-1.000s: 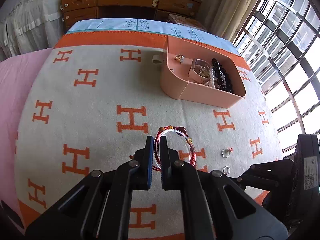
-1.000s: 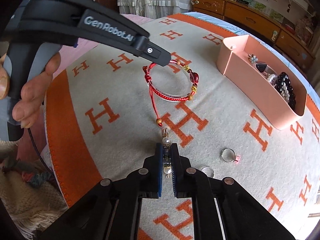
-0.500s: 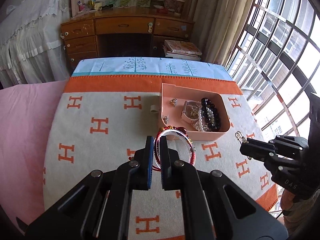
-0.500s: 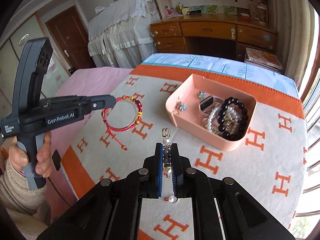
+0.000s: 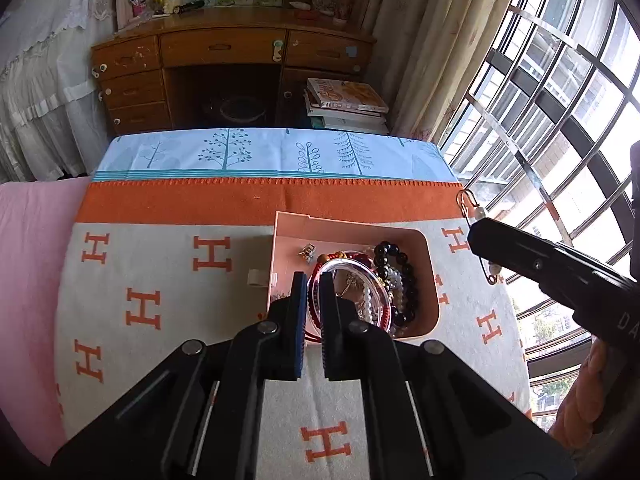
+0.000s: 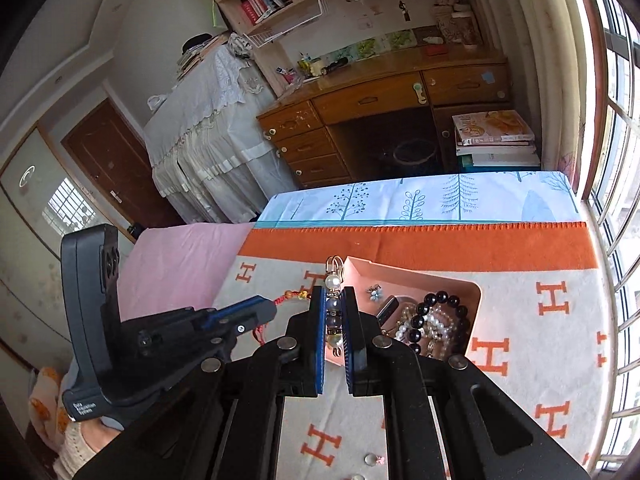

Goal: Organize jewelry
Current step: 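Carry the red bracelet and brooch pin into the tray and open both grippers, then withdraw both grippers from the tray toward the two rings on the blanket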

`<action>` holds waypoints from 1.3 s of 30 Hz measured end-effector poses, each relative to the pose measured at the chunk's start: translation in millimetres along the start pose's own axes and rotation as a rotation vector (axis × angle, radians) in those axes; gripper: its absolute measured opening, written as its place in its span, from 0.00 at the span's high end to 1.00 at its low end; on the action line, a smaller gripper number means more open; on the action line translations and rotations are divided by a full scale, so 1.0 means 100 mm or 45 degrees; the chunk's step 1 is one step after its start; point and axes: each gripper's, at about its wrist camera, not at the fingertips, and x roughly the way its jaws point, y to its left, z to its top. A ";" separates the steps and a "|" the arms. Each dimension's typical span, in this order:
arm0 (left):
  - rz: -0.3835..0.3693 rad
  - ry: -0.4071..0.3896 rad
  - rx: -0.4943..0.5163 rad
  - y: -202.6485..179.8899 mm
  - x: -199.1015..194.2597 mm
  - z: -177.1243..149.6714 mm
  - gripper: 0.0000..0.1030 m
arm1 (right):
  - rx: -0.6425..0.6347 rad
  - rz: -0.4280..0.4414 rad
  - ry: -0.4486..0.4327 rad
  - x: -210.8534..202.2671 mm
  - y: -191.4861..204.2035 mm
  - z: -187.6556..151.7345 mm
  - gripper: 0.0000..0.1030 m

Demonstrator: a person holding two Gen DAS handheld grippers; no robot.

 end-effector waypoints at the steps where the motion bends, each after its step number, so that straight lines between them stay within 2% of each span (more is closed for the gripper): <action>1: -0.007 0.011 -0.013 0.01 0.12 0.01 0.96 | 0.010 -0.007 0.011 0.08 -0.01 0.02 0.93; 5: -0.041 0.029 -0.044 0.05 0.48 0.00 0.96 | 0.050 -0.020 0.056 0.37 -0.10 0.00 0.93; 7: -0.028 0.045 -0.044 0.08 0.62 -0.02 0.96 | 0.049 -0.042 0.071 0.52 -0.12 -0.01 0.93; 11: -0.040 0.131 -0.051 0.16 0.78 -0.06 0.95 | 0.056 -0.053 0.110 0.82 -0.20 -0.05 0.93; 17: -0.018 0.106 -0.063 0.36 0.58 -0.17 0.94 | 0.059 -0.049 0.173 1.25 -0.19 -0.11 0.93; 23: -0.017 0.105 -0.123 0.59 0.40 -0.25 0.94 | 0.015 -0.096 0.227 1.57 -0.06 -0.16 0.92; 25: -0.010 0.102 -0.115 0.62 0.35 -0.28 0.94 | 0.020 -0.089 0.234 1.61 -0.02 -0.18 0.89; 28: -0.004 0.094 -0.115 0.66 0.31 -0.32 0.94 | 0.024 -0.101 0.222 1.61 -0.03 -0.18 0.77; 33: -0.010 0.099 -0.119 0.67 0.27 -0.38 0.94 | 0.029 -0.101 0.202 1.44 -0.07 -0.20 0.76; 39: -0.009 0.096 -0.112 0.62 0.14 -0.47 0.94 | -0.016 -0.125 0.191 1.15 -0.06 -0.37 0.76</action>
